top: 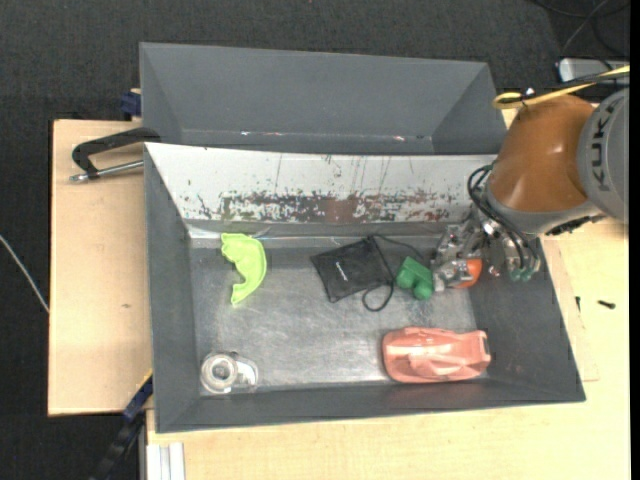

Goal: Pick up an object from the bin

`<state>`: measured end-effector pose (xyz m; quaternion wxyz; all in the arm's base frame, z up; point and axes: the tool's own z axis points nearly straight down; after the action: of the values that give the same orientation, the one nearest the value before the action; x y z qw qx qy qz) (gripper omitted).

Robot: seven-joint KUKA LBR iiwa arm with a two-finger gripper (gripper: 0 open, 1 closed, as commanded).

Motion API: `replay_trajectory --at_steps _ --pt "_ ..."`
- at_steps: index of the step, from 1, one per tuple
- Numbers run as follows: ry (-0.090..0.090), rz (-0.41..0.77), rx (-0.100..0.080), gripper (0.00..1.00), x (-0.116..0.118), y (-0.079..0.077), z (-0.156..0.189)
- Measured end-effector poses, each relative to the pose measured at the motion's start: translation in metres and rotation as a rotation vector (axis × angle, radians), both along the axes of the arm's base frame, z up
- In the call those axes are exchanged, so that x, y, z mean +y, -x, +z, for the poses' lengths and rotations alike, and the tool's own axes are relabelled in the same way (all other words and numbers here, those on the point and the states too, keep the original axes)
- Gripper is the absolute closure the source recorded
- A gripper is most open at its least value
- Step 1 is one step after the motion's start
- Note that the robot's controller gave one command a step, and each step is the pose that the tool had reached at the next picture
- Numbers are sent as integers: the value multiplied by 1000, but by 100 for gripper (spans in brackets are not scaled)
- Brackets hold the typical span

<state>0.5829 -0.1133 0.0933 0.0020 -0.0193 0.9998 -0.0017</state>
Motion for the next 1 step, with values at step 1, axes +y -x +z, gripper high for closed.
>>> replay_trajectory --at_steps 1 --pt "0 0 0 100 0 0 0"
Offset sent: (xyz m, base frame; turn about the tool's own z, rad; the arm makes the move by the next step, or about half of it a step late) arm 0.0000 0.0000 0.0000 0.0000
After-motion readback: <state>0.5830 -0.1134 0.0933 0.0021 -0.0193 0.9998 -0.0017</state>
